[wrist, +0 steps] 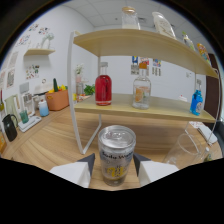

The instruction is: Make me a cup of Mojito.

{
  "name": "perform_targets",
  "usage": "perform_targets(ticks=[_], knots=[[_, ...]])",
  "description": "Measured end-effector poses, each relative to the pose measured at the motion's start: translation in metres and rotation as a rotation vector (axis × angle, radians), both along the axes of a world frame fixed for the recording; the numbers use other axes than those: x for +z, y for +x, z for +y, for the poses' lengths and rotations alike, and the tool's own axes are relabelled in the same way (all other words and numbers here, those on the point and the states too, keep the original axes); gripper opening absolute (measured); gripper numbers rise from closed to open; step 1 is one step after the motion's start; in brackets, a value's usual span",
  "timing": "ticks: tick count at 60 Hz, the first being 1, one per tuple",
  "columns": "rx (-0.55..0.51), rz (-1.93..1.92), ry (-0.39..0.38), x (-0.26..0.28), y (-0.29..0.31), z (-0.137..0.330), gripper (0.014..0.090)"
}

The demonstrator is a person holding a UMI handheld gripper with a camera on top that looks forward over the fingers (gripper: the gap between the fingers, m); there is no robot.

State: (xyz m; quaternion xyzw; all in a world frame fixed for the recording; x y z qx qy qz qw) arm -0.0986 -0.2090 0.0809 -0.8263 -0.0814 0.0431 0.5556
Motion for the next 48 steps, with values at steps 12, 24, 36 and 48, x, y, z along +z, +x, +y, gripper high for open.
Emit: perform_targets(ticks=[12,24,36,48], knots=[[-0.057,0.03,-0.064,0.037,0.01,-0.034,0.0852],[-0.074,0.021,-0.146,0.057,0.031,-0.092,0.0854],[-0.103,-0.032,-0.201,0.055,0.069,-0.134,0.0857],[-0.152,-0.04,-0.231,0.055,0.105,-0.153,0.0857]])
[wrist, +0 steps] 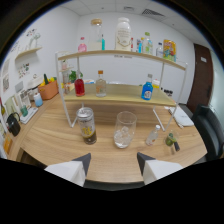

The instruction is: Make me a cup of Mojito.

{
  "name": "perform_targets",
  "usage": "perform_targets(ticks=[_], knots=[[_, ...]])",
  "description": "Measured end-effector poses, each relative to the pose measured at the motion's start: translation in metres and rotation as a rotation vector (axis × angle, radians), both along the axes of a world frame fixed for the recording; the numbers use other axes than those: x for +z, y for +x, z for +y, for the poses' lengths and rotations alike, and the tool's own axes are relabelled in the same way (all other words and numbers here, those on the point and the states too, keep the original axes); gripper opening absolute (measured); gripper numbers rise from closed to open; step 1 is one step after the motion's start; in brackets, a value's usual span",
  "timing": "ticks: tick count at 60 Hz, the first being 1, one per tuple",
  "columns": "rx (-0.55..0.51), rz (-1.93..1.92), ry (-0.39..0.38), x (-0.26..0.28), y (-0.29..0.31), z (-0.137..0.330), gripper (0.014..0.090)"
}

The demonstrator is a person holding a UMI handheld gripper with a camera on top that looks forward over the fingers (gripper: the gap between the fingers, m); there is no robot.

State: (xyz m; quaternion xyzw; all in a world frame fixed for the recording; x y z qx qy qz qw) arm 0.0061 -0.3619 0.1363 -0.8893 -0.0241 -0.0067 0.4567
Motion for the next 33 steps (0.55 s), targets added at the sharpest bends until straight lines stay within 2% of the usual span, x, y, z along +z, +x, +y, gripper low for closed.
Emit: perform_targets(ticks=[33], knots=[[-0.004,0.011,-0.008,0.007,0.018,-0.003,0.0859]])
